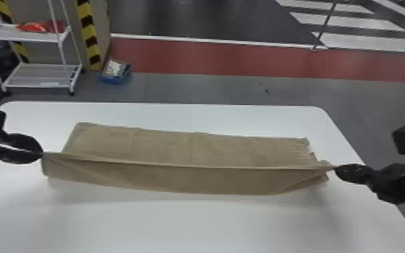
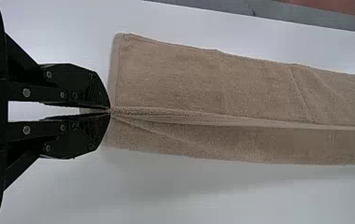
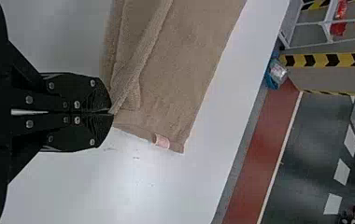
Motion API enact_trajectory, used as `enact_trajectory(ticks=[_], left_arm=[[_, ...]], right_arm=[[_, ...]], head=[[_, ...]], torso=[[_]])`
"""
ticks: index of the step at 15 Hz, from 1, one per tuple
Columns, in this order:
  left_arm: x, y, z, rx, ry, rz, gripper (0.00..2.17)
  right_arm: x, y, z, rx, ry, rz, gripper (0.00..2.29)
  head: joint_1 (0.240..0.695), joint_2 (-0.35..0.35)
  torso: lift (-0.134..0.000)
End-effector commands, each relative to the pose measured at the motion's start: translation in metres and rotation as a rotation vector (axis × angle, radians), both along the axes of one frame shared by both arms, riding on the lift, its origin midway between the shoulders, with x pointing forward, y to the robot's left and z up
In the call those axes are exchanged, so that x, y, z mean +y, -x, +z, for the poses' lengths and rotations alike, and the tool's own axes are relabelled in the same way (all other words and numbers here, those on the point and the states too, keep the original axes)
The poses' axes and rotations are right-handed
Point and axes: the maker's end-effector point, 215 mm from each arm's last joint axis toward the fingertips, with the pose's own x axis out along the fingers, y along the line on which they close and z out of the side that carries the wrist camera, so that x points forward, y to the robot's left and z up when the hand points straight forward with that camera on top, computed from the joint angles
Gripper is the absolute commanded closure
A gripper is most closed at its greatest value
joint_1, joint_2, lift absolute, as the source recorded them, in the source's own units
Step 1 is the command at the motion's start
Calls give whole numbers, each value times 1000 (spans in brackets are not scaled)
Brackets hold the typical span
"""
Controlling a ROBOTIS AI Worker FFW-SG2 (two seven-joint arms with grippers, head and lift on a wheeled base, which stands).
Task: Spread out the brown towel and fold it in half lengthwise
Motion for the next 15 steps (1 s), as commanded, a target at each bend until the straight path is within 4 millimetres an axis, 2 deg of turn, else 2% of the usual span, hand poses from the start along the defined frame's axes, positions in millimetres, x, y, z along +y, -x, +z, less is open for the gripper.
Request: enact_trajectory(ticks=[1,3,8,11,13,15], left_arm=[[0,-10,0,2,-3,2,1028],[-4,-24,-6,7,7,15,1028],[-16,-72,-13,-13,27,76,1028],[-18,-88,-22,-15,25,103,1028],[-21,-97,-24,-22,25,114,1028],[-20,-108,-21,-44,36,138,1028]], right_arm=[[-3,-2,14,-20,-29,-30,1423],[-2,-9,13,-34,-36,-65,1423],[-26,-35,13,-83,25,-224,1423],[-37,-51,9,-88,57,-307,1423],[-37,-65,5,-82,79,-344,1423],[-28,-82,3,-75,81,-342,1423]], head=[[695,-136],[695,-133],[695,-156],[695,-168],[695,-172],[695,-171]], torso=[[-123],[-123],[-123],[-123],[-123],[-123]])
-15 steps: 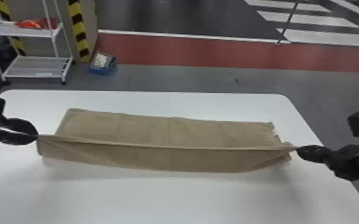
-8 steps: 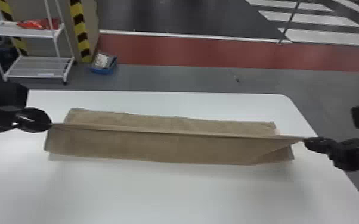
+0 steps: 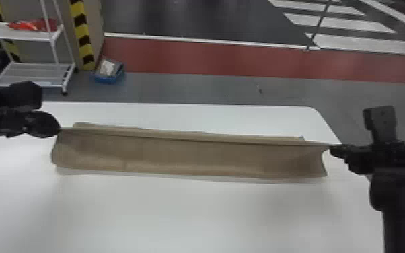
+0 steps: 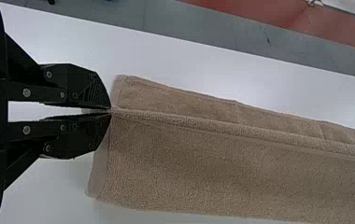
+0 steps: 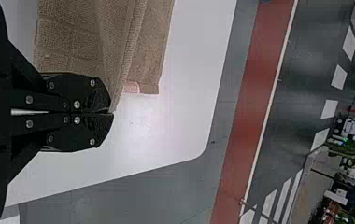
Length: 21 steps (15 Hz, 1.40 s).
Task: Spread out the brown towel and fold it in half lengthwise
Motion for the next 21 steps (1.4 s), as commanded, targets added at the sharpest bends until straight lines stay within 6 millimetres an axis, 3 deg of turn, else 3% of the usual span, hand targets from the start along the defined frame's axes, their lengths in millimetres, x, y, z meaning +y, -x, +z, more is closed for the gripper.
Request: enact_trajectory(ticks=[1,8,9,10,11,12,16,18,21], left_arm=[[-1,-10,5,-14,8,15,1028],[-4,-24,-1,-38,16,44,991],[-6,-31,2,-82,38,64,525],[-5,-39,5,-159,84,110,2],[-6,-43,9,-193,99,120,-1],[-6,-45,12,-207,116,131,-1],[4,-42,15,-237,138,168,63],[33,-32,24,-247,186,264,73],[81,-8,70,-285,484,428,76]], right_arm=[[10,-19,-1,3,-13,0,1423],[32,-49,-17,60,12,2,1409],[31,-51,-17,57,25,-13,1281],[34,-52,-20,57,25,-23,782],[30,-47,-27,75,29,-65,184],[29,-46,-28,73,38,-88,16],[26,-29,-40,99,34,-142,16],[27,-13,-40,93,7,-151,19],[23,18,-32,31,-158,-197,46]], head=[[695,-164],[695,-135],[695,-133],[695,-132],[695,-132],[695,-130],[695,-134],[695,-132],[695,-102]], torso=[[-123],[-123],[-123],[-123],[-123],[-123],[-123],[-123],[-123]])
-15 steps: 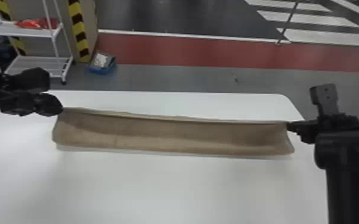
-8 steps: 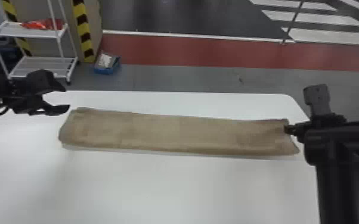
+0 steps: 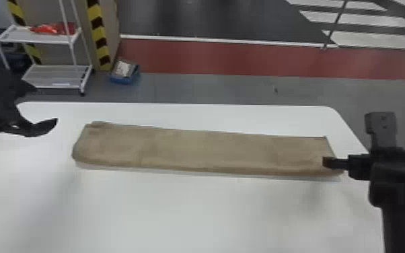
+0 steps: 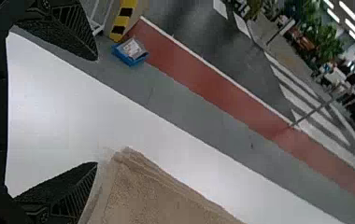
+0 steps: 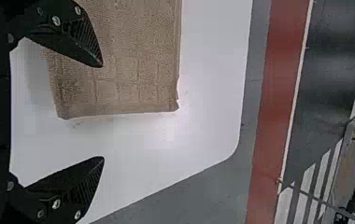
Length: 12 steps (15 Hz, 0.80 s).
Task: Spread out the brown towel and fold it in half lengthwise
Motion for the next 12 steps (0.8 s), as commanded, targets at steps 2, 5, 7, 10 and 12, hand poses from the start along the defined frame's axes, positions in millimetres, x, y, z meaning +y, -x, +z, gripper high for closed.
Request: enact_trajectory(ticks=[2,5,7,10,12], left_arm=[[45,36,46,-103,302,118,73],[63,88,66,-194,574,193,66],[66,117,56,-233,665,268,66],[65,156,31,-254,776,375,70],[55,182,29,-326,779,377,73]], right_arm=[[13,30,11,-97,-157,-26,60],[39,54,42,-230,-160,-6,76],[47,72,73,-310,-95,9,87],[96,84,109,-482,68,97,87],[147,99,126,-610,123,176,90]], head=[[695,-84],[695,-34],[695,0],[695,23],[695,69]], torso=[[-123],[-123],[-123],[-123],[-123]])
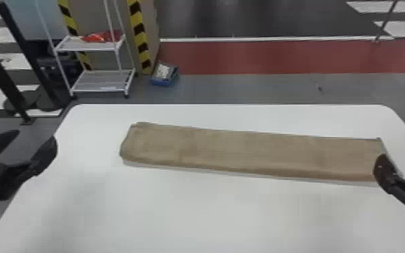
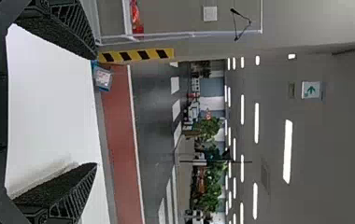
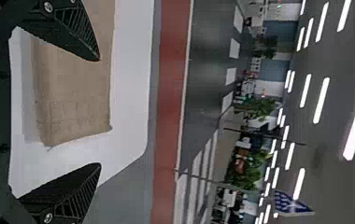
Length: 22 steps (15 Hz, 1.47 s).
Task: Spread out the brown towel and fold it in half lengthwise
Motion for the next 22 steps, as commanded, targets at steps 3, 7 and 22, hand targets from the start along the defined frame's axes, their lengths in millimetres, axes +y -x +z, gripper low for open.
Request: enact_trajectory(ticks=[3,7,22], left_arm=[[-8,42,-21,-31,6,49,80],[-6,70,-35,-36,11,90,83],[-13,84,-43,48,-32,135,83]], right_arm=[[88,41,15,-225,44,126,90],[102,61,-10,-255,0,167,90],[112,67,-34,-237,-39,180,90]], head=[[695,135],[695,227],[695,256]], torso=[[-123],[-123],[-123]])
